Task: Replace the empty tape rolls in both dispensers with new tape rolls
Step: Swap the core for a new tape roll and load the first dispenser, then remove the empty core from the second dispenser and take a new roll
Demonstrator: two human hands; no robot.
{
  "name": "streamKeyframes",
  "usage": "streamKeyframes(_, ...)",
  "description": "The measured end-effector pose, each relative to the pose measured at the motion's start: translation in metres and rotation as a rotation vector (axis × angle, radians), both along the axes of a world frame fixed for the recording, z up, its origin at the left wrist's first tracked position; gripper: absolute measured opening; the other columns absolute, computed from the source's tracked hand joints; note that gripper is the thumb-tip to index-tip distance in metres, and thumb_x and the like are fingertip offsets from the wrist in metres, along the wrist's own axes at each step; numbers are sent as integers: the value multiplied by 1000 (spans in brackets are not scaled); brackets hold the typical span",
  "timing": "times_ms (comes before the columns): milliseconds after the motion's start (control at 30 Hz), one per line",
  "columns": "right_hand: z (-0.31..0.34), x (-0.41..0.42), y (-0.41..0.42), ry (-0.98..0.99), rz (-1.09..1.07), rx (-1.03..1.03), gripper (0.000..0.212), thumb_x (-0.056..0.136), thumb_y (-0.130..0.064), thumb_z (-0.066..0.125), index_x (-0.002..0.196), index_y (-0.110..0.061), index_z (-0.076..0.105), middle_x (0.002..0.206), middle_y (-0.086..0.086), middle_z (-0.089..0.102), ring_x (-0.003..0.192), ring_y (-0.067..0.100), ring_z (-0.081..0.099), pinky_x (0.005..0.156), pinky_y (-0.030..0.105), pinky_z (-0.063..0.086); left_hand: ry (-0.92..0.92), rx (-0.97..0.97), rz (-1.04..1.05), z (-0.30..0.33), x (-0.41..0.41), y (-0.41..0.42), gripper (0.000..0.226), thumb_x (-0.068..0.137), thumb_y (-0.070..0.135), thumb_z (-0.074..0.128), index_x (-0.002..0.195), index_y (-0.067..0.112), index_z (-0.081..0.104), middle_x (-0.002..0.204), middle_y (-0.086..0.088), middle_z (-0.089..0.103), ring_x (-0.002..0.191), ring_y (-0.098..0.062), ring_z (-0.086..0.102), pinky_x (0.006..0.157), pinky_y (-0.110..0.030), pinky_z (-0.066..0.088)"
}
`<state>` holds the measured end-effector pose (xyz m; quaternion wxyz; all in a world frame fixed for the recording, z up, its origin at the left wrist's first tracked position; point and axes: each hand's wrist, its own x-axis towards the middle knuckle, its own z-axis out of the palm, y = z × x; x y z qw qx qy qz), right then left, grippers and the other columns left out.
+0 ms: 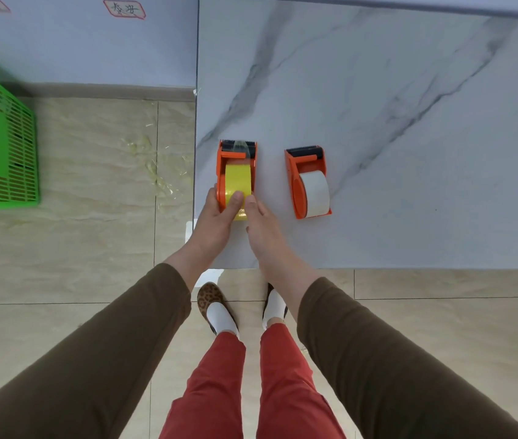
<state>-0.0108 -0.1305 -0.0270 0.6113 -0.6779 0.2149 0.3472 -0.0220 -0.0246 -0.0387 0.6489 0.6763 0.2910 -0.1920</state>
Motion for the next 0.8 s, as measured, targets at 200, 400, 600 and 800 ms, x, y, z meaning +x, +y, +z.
streamKeyframes(200, 5, 0, 10, 104, 33, 122, 72, 99, -71, 31, 162, -41, 11, 169, -8, 26, 155, 19, 26, 125, 50, 28, 49, -12, -56, 7, 5, -2, 65, 111, 52, 36, 168, 23, 22, 164, 6, 46, 147, -7, 44, 116, -25, 33)
streamKeyframes(400, 3, -4, 3, 98, 39, 222, 70, 102, -67, 31, 162, -44, 4, 170, -17, 16, 156, 13, 19, 117, 38, 26, 39, -44, -28, 3, 9, 6, 58, 110, 49, 43, 163, 25, 37, 161, 4, 52, 151, -14, 46, 128, -39, 31)
streamKeyframes(600, 4, 3, 1, 67, 74, 148, 62, 105, -62, 28, 161, -46, 6, 170, -12, 19, 156, 16, 19, 106, 30, 22, 52, 19, 37, 5, 5, 5, 43, 102, 37, 66, 130, 13, 45, 124, -2, 63, 115, -12, 66, 101, -32, 49)
streamKeyframes(800, 13, 11, -7, -58, 129, 64, 58, 108, -52, 32, 162, -36, 19, 166, -7, 32, 151, 12, 32, 107, 21, 24, 16, 65, 41, 16, 8, 5, 77, 100, 31, 71, 157, 15, 23, 162, -5, 43, 147, -18, 48, 119, -31, 41)
